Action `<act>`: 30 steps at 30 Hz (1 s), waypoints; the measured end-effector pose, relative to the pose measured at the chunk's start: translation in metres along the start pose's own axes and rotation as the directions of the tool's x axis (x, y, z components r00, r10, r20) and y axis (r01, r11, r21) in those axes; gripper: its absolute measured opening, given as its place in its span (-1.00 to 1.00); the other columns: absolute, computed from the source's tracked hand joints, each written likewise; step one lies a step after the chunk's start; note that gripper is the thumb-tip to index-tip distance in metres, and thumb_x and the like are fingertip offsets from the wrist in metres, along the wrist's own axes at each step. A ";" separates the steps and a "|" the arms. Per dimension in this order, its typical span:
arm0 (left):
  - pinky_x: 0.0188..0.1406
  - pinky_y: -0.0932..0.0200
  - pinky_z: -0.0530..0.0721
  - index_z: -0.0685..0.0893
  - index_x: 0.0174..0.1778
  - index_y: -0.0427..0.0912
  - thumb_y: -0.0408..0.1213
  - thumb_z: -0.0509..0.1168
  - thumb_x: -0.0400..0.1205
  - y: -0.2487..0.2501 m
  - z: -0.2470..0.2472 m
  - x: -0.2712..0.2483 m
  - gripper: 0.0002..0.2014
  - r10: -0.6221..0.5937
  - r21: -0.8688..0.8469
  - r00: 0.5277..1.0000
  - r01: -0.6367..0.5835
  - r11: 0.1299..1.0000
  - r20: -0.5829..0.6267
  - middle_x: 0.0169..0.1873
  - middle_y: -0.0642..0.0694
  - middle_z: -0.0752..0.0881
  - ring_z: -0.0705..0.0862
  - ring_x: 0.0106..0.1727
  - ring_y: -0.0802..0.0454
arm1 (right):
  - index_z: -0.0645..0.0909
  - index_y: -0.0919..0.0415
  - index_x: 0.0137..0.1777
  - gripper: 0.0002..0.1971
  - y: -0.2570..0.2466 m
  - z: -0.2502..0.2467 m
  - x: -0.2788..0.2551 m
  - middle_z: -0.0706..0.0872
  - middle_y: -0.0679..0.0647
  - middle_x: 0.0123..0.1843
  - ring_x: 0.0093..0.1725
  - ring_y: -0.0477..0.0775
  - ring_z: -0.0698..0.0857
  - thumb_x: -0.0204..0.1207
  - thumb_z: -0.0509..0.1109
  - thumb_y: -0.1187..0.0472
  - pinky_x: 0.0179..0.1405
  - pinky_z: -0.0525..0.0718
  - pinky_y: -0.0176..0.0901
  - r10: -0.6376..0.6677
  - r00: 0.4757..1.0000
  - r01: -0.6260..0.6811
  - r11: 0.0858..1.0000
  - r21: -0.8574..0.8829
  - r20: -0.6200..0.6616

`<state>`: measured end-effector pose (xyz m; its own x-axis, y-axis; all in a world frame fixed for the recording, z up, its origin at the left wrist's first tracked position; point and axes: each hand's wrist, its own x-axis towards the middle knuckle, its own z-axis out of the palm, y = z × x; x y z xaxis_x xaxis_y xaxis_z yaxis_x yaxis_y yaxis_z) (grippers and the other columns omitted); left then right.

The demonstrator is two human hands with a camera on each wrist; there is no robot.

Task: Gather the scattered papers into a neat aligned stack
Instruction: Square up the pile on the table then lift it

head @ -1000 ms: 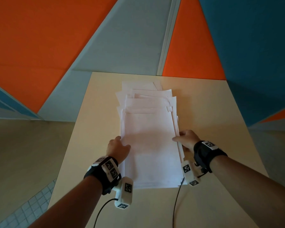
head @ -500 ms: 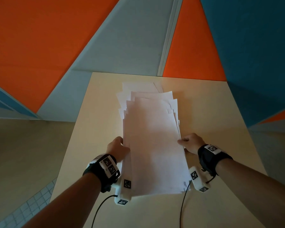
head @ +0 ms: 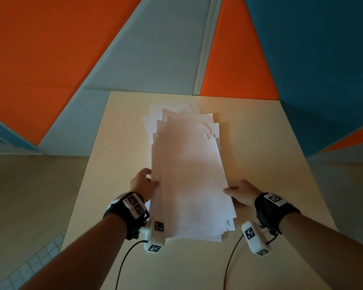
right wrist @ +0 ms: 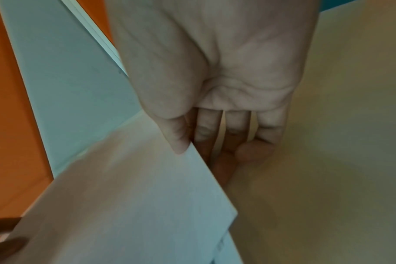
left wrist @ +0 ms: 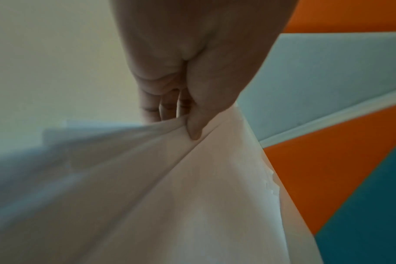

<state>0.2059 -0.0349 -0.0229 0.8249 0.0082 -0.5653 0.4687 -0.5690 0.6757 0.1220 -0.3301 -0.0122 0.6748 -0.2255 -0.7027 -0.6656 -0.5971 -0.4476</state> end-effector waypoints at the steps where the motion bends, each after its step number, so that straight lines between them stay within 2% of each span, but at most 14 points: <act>1: -0.11 0.13 0.66 0.60 0.20 -0.16 -0.33 0.34 0.58 0.001 0.000 -0.001 -0.74 0.019 0.052 1.000 -0.019 0.998 0.008 -0.16 -0.10 0.77 0.70 -0.17 -0.07 | 0.51 0.23 -0.26 -0.70 0.000 0.000 -0.001 0.50 0.12 -0.39 -0.39 0.08 0.51 0.61 0.35 0.04 -0.32 0.45 -0.16 0.022 1.000 -0.022 1.000 -0.022 -0.006; 4: 0.05 0.07 0.62 0.44 0.43 -0.22 -0.22 0.30 0.61 0.001 -0.001 -0.006 -0.54 0.053 0.258 0.998 -0.059 0.964 0.031 0.07 -0.21 0.76 0.70 0.07 -0.16 | 0.67 0.31 -0.19 -0.66 0.000 -0.002 -0.006 0.69 0.11 -0.35 -0.50 0.07 0.62 0.56 0.39 -0.01 -0.53 0.55 -0.25 0.065 0.997 -0.069 0.995 -0.069 -0.049; 6: 0.20 -0.03 0.59 0.29 0.54 -0.23 -0.24 0.28 0.58 -0.002 -0.001 -0.014 -0.41 0.067 0.381 0.996 -0.085 0.920 0.061 0.22 -0.28 0.67 0.63 0.24 -0.24 | 0.61 0.27 -0.28 -0.68 0.001 -0.002 -0.011 0.74 0.12 -0.36 -0.57 0.04 0.65 0.54 0.43 0.02 -0.58 0.55 -0.29 0.083 0.994 -0.087 0.995 -0.054 -0.074; 8: 0.24 -0.04 0.55 0.28 0.52 -0.26 -0.27 0.27 0.56 -0.008 0.002 -0.025 -0.41 0.043 0.467 0.995 -0.082 0.880 0.093 0.30 -0.30 0.57 0.58 0.30 -0.27 | 0.57 0.25 -0.34 -0.71 0.005 0.001 -0.014 0.77 0.14 -0.35 -0.55 0.08 0.68 0.51 0.44 0.09 -0.56 0.59 -0.27 0.093 0.993 -0.096 0.995 -0.035 -0.071; 10: 0.23 -0.02 0.54 0.39 0.42 -0.30 -0.27 0.25 0.56 -0.014 0.007 -0.037 -0.50 0.024 0.508 0.993 -0.079 0.858 0.113 0.29 -0.31 0.54 0.56 0.28 -0.26 | 0.59 0.27 -0.35 -0.75 0.007 0.008 -0.018 0.82 0.20 -0.31 -0.52 0.08 0.72 0.50 0.41 0.16 -0.51 0.66 -0.25 0.082 0.995 -0.084 0.996 -0.034 -0.049; 12: 0.25 -0.01 0.53 0.46 0.35 -0.30 -0.29 0.24 0.56 -0.019 0.012 -0.045 -0.57 0.015 0.498 0.994 -0.066 0.865 0.105 0.27 -0.30 0.53 0.55 0.27 -0.25 | 0.57 0.28 -0.36 -0.78 0.010 0.016 -0.022 0.83 0.26 -0.31 -0.50 0.09 0.76 0.48 0.37 0.21 -0.48 0.69 -0.25 0.062 0.998 -0.063 0.997 -0.051 -0.021; 17: 0.34 -0.01 0.48 0.43 0.46 -0.32 -0.32 0.22 0.56 -0.031 0.007 -0.052 -0.50 -0.020 0.428 0.999 0.004 0.904 0.033 0.33 -0.34 0.54 0.54 0.35 -0.28 | 0.69 0.41 -0.22 -0.82 0.014 0.022 -0.032 0.85 0.21 -0.30 -0.39 0.20 0.84 0.46 0.35 0.28 -0.44 0.75 -0.14 0.093 0.994 -0.094 0.996 -0.006 -0.060; 19: 0.27 -0.01 0.54 0.52 0.34 -0.32 -0.31 0.22 0.55 -0.034 0.008 -0.056 -0.58 -0.022 0.398 0.999 0.005 0.917 0.036 0.25 -0.33 0.63 0.60 0.25 -0.27 | 0.57 0.30 -0.42 -0.78 0.014 0.026 -0.038 0.78 0.12 -0.47 -0.39 0.15 0.83 0.45 0.32 0.29 -0.35 0.71 -0.16 0.082 0.996 -0.084 0.995 -0.059 -0.045; 21: 0.21 -0.02 0.60 0.59 0.24 -0.29 -0.29 0.23 0.52 -0.034 0.011 -0.060 -0.63 -0.006 0.369 0.999 -0.009 0.929 0.041 0.16 -0.31 0.70 0.63 0.17 -0.26 | 0.34 0.14 -0.55 -0.65 0.011 0.034 -0.046 0.52 -0.01 -0.66 -0.48 0.09 0.79 0.44 0.30 0.31 -0.43 0.53 -0.26 0.071 0.997 -0.074 0.995 -0.074 -0.034; 22: 0.23 -0.02 0.60 0.59 0.27 -0.27 -0.28 0.24 0.52 -0.035 0.012 -0.061 -0.61 0.001 0.356 0.999 -0.015 0.934 0.040 0.17 -0.29 0.70 0.63 0.19 -0.24 | 0.28 0.11 -0.56 -0.62 0.011 0.037 -0.047 0.44 -0.03 -0.67 -0.48 0.10 0.78 0.43 0.30 0.32 -0.44 0.48 -0.26 0.057 0.997 -0.060 0.996 -0.063 -0.042; 24: 0.32 0.01 0.55 0.50 0.44 -0.23 -0.28 0.26 0.54 -0.038 0.012 -0.063 -0.50 0.000 0.323 0.999 -0.013 0.946 0.039 0.28 -0.27 0.67 0.60 0.31 -0.22 | 0.37 0.15 -0.56 -0.68 0.015 0.038 -0.044 0.58 0.06 -0.63 -0.35 0.20 0.82 0.40 0.30 0.29 -0.36 0.53 -0.24 0.017 0.998 -0.023 0.995 -0.099 -0.058; 26: 0.38 0.00 0.52 0.35 0.57 -0.17 -0.27 0.31 0.53 -0.045 0.008 -0.065 -0.36 0.032 0.317 0.998 -0.048 0.947 0.056 0.38 -0.27 0.58 0.55 0.38 -0.21 | 0.55 0.16 -0.31 -0.89 0.018 0.034 -0.048 0.79 0.19 -0.26 -0.11 0.24 0.81 0.39 0.39 0.21 -0.23 0.58 -0.22 -0.018 0.994 -0.002 0.984 -0.176 -0.110; 27: 0.39 -0.03 0.51 0.27 0.61 -0.10 -0.24 0.36 0.50 -0.048 0.007 -0.067 -0.27 0.068 0.348 0.994 -0.094 0.933 0.088 0.41 -0.27 0.53 0.53 0.39 -0.22 | 0.56 0.14 -0.10 -0.82 0.020 0.033 -0.051 0.76 0.15 -0.05 -0.02 0.20 0.75 0.36 0.47 0.14 -0.17 0.59 -0.21 -0.046 0.991 0.019 0.980 -0.200 -0.127; 30: 0.42 -0.02 0.49 0.06 0.67 0.12 -0.09 0.52 0.37 -0.055 0.008 -0.079 0.01 0.151 0.550 0.954 -0.275 0.789 0.259 0.49 -0.23 0.30 0.39 0.44 -0.23 | 0.34 -0.11 0.38 -0.21 0.030 0.039 -0.057 0.39 -0.02 0.25 0.14 0.08 0.60 0.13 0.61 -0.03 0.05 0.65 -0.15 -0.187 0.981 0.163 0.942 -0.293 -0.056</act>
<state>0.1121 -0.0108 -0.0192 0.7756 -0.2915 -0.5599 -0.0308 -0.9035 0.4276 0.0510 -0.3052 -0.0069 0.8044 -0.1524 -0.5743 -0.4237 -0.8247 -0.3747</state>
